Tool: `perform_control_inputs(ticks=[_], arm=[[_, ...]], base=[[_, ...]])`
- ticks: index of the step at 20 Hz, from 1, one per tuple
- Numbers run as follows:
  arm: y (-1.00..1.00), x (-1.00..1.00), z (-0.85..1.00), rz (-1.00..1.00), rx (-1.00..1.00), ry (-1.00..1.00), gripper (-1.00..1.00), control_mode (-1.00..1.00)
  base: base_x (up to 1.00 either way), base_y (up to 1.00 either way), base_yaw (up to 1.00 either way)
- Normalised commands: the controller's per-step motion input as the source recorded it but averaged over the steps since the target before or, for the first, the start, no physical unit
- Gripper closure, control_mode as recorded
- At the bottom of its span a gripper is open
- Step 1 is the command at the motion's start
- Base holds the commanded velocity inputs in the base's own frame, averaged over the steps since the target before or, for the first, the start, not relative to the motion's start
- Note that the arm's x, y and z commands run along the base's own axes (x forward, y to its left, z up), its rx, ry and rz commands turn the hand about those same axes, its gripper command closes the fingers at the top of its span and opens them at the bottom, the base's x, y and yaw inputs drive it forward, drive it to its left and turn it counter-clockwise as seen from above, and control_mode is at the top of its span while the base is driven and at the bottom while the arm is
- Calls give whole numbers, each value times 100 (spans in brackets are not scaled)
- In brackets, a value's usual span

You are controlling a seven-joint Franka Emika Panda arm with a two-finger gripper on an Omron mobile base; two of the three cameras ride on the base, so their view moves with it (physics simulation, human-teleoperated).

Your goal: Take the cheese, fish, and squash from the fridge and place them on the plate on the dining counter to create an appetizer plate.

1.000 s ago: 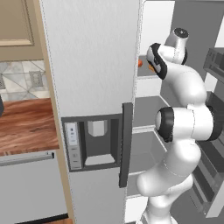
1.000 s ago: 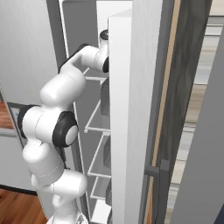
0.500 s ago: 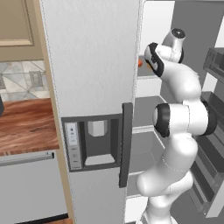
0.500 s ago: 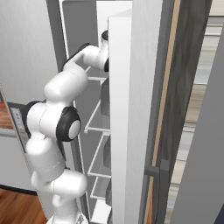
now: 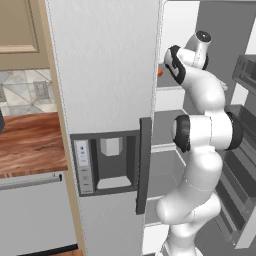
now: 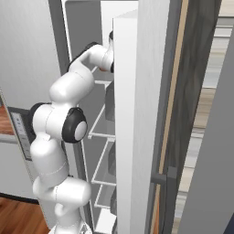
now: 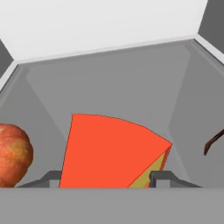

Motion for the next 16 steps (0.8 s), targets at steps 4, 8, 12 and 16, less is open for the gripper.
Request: perform_control_inputs(ticks=[4,8,12,16], arm=[[0,0,0,0,0,0,100,-100],[0,-1,-7,0,0,0,100,-100],[0,-19,-64,0,0,0,100,-100],[3,-39,-59,0,0,0,100,-100]], base=[[0,0,0],[0,0,0],[0,0,0],[0,0,0]])
